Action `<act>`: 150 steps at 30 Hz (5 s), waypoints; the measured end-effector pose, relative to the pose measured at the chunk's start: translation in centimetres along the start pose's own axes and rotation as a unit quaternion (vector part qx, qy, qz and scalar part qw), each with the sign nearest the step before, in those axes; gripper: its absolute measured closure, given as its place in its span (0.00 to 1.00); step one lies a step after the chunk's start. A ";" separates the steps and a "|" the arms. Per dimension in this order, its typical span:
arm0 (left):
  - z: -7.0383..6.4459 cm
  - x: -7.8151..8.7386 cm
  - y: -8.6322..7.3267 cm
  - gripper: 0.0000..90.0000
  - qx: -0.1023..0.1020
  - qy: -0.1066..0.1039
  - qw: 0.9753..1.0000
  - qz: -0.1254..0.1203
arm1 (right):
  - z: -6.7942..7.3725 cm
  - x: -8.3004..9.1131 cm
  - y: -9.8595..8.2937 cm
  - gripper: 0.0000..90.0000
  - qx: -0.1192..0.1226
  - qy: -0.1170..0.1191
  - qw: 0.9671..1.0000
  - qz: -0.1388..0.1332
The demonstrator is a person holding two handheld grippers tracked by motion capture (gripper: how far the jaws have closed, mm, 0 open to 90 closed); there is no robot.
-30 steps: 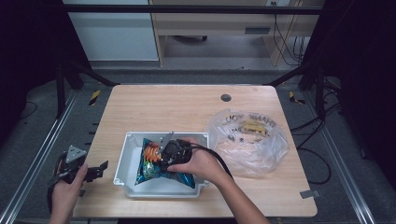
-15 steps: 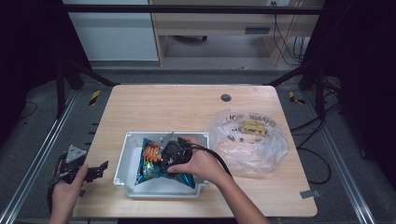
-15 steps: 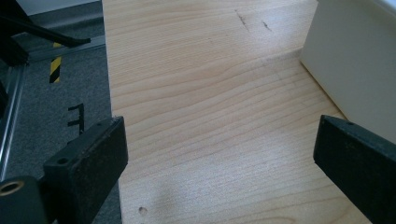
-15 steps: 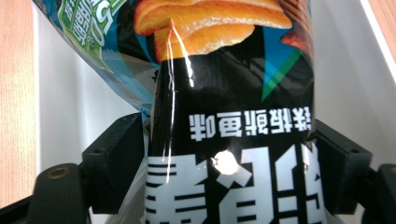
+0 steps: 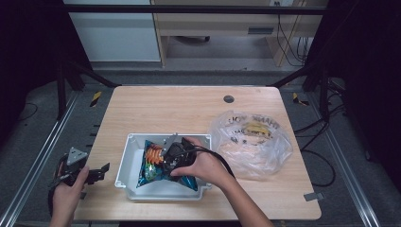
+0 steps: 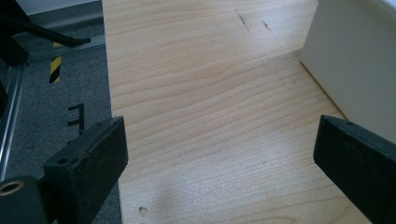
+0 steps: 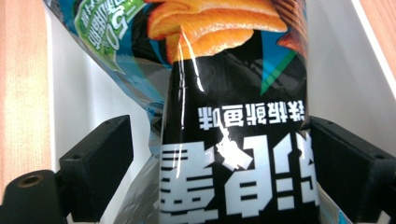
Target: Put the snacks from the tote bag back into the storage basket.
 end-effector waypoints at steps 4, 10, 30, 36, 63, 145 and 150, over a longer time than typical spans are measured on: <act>0.0 0.0 0.0 0.03 0.000 0.000 1.000 0.000 | 0.1 0.4 0.2 0.12 0.002 -0.001 1.000 -0.008; 0.0 0.0 0.0 0.03 0.000 0.001 1.000 0.000 | 0.1 1.3 0.7 0.11 0.000 -0.006 1.000 -0.025; 0.1 0.0 0.1 0.03 0.003 0.003 1.000 -0.002 | -0.2 3.4 2.2 0.08 -0.020 -0.034 0.996 -0.076; 0.1 0.0 0.0 0.03 0.002 0.003 1.000 -0.001 | -0.7 4.3 2.9 0.08 -0.036 -0.057 0.993 -0.101; 0.2 0.1 0.1 0.03 0.005 0.007 1.000 -0.005 | -1.8 10.6 4.3 0.07 -0.082 -0.151 0.968 -0.181; 0.3 0.1 -0.1 0.03 0.006 0.011 1.000 -0.001 | -6.4 21.3 -20.4 0.05 -0.284 -0.415 0.854 -0.129; 0.3 0.1 -0.1 0.03 0.004 0.011 1.000 0.000 | -6.4 21.1 -21.4 0.05 -0.294 -0.414 0.852 -0.128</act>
Point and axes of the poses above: each handheld gripper's, and its own axes: x roughly backward along the jaws, y roughly out of its top, z roughly to its left, the point moved 9 cm from there along -x, roughly forward along the jaws, and after that the axes turned 12 degrees about -z, right-handed, at the moved point
